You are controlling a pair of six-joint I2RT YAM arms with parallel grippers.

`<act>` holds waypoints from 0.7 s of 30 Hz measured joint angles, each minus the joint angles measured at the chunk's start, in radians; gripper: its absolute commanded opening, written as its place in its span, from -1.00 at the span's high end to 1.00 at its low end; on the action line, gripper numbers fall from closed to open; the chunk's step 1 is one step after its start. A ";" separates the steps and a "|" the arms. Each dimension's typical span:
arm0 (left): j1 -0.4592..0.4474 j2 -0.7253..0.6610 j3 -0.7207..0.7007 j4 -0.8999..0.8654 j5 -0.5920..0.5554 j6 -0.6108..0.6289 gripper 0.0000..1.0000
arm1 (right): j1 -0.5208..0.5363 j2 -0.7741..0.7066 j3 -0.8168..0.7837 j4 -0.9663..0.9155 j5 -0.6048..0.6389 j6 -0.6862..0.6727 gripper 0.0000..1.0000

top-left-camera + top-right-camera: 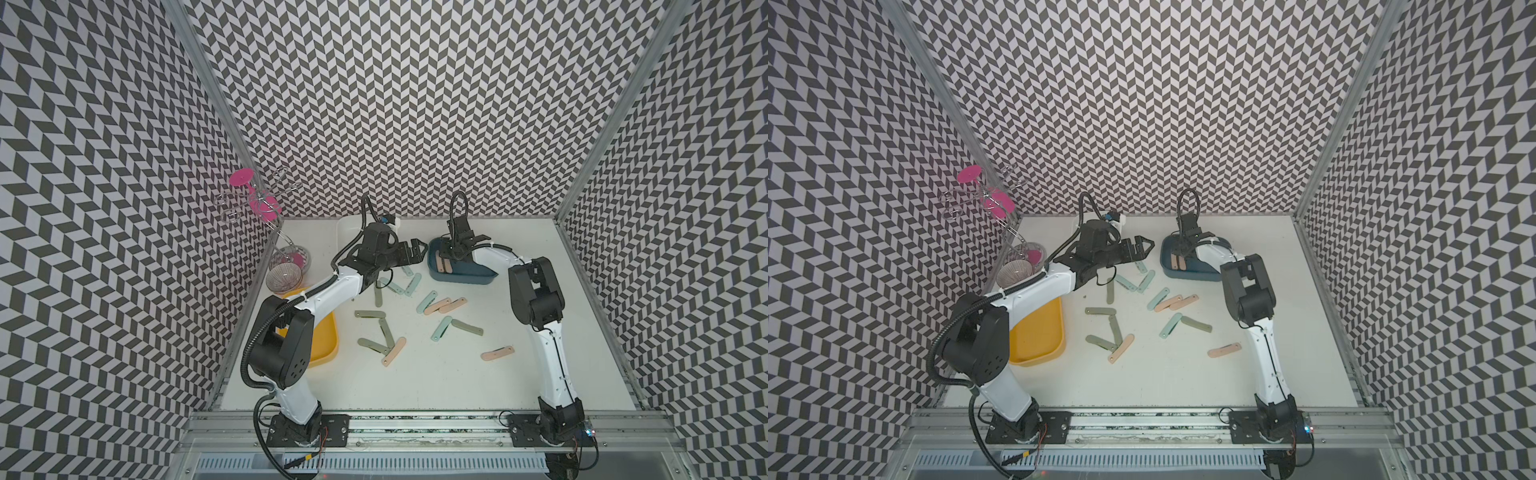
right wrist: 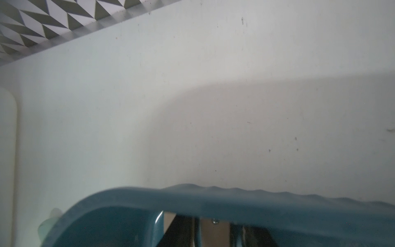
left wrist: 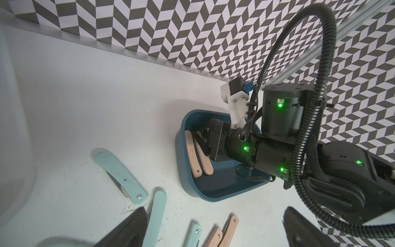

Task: Place the fruit knives into the storage box by color
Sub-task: Place the fruit knife in the storage box.

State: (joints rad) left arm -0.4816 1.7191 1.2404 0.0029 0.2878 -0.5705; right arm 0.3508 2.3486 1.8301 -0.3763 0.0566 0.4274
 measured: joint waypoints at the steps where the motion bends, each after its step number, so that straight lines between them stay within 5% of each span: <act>1: 0.000 0.000 0.000 0.000 0.001 0.000 -1.00 | -0.001 -0.004 -0.001 -0.009 -0.001 0.000 0.11; 12: -0.033 -0.088 -0.055 -0.022 -0.004 -0.004 -1.00 | -0.001 -0.430 -0.327 -0.010 0.006 0.023 -0.97; 21: -0.089 -0.239 -0.178 -0.015 -0.008 -0.015 -1.00 | 0.020 -0.762 -0.650 -0.028 0.139 0.092 -0.99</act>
State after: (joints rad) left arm -0.5701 1.4803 1.0626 -0.0124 0.2802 -0.5858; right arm 0.3710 1.5864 1.1801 -0.4042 0.1955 0.5190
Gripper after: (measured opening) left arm 0.997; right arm 0.994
